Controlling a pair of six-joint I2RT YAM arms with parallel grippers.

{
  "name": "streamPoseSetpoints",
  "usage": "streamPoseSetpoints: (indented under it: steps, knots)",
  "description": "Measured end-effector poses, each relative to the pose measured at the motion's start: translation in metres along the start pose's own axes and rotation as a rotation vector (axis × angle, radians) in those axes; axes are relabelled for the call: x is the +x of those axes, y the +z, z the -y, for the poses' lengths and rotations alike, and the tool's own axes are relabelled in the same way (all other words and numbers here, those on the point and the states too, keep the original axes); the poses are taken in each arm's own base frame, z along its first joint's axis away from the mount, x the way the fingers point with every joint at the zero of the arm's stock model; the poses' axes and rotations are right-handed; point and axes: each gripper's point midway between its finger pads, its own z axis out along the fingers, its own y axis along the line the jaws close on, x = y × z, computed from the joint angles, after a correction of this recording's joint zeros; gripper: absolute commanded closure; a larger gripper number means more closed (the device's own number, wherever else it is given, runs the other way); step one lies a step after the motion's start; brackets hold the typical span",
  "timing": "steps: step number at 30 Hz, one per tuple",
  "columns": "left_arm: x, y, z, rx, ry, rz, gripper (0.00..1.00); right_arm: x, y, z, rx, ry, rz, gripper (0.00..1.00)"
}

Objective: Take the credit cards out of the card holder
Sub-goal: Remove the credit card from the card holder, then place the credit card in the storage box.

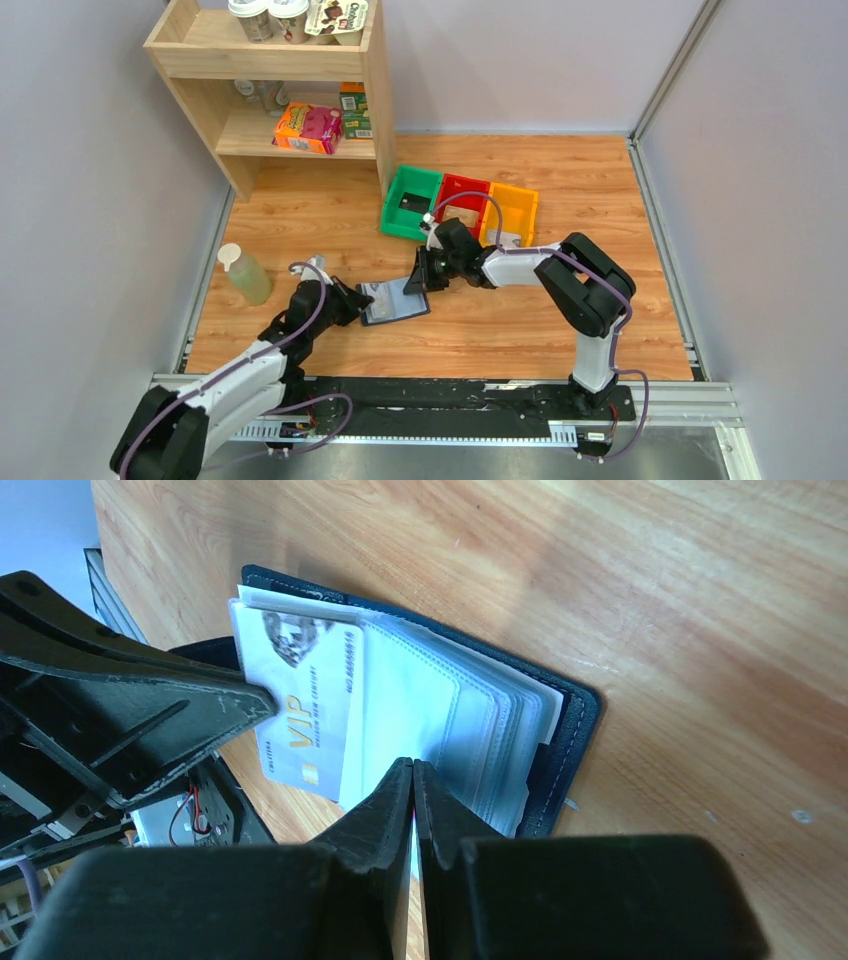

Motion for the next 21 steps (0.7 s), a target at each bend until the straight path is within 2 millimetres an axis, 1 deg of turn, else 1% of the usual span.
streamPoseSetpoints:
  steps: [4,7,10,13,16,17,19,21]
  knots:
    - [-0.008,-0.01,-0.01,-0.053,0.02,0.05,1.0,-0.003,-0.001,0.003,0.003,0.003,0.006,0.9]
    - [-0.013,-0.017,-0.016,-0.088,0.041,0.073,1.0,-0.003,-0.002,0.003,0.006,-0.002,0.006,0.85]
    - [-0.018,-0.023,-0.017,-0.112,0.071,0.085,1.0,-0.004,-0.005,0.003,0.016,-0.015,0.001,0.73]
    - [-0.024,-0.029,-0.014,-0.127,0.115,0.092,1.0,-0.005,-0.014,0.003,0.05,-0.037,-0.006,0.58]
    - [-0.031,-0.034,-0.006,-0.128,0.167,0.093,1.0,-0.01,-0.027,-0.001,0.081,-0.071,-0.006,0.45]
    - [-0.035,-0.036,-0.001,-0.123,0.19,0.095,1.0,-0.013,-0.033,-0.005,0.087,-0.087,-0.001,0.39]
    - [-0.043,-0.039,0.011,-0.105,0.239,0.104,1.0,-0.024,-0.048,-0.02,0.084,-0.139,0.022,0.32]
    - [-0.052,-0.044,0.027,-0.073,0.301,0.107,1.0,-0.038,-0.063,-0.036,0.072,-0.198,0.056,0.28]
